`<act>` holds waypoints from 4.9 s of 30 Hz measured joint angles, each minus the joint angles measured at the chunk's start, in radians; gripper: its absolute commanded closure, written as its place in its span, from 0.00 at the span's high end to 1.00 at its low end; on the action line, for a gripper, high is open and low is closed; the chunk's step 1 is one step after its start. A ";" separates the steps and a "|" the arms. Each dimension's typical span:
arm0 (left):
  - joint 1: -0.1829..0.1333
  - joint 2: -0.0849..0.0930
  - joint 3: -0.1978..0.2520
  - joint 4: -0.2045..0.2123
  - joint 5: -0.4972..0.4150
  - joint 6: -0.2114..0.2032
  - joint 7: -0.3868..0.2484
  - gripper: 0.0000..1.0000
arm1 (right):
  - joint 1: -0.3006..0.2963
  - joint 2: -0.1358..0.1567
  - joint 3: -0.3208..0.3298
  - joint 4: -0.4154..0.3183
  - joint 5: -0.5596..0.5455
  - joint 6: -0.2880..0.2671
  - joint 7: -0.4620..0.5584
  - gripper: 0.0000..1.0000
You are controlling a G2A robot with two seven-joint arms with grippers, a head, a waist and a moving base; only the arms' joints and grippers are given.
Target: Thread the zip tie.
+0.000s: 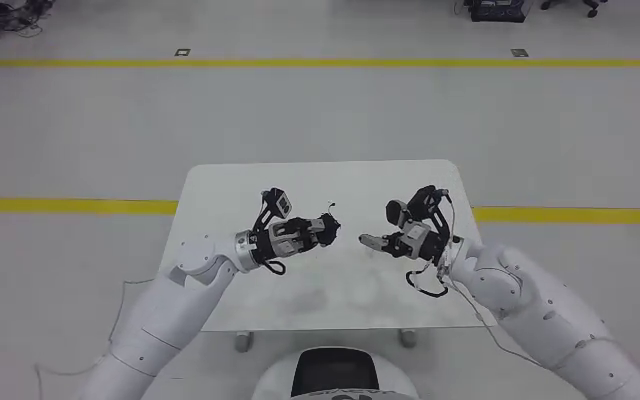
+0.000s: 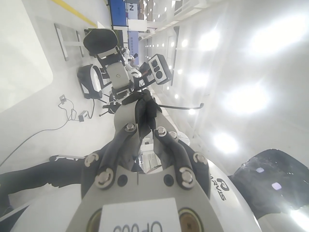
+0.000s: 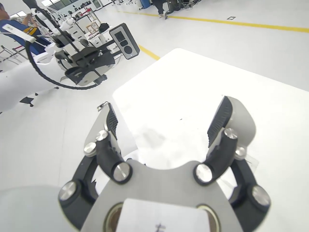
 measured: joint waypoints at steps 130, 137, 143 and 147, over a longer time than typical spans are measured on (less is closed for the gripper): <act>-0.054 0.011 0.103 0.016 0.074 0.119 0.004 0.00 | 0.539 0.175 -0.835 0.102 -0.211 0.000 -0.666 0.00; -0.054 0.013 0.105 0.014 0.073 0.118 0.005 0.00 | 0.539 0.174 -0.835 0.106 -0.206 0.000 -0.660 0.00; -0.054 0.013 0.105 0.014 0.067 0.115 0.010 0.00 | 0.538 0.172 -0.835 0.113 -0.200 0.000 -0.651 0.00; -0.054 0.014 0.106 0.014 0.064 0.114 0.011 0.00 | 0.538 0.169 -0.835 0.116 -0.198 0.000 -0.644 0.00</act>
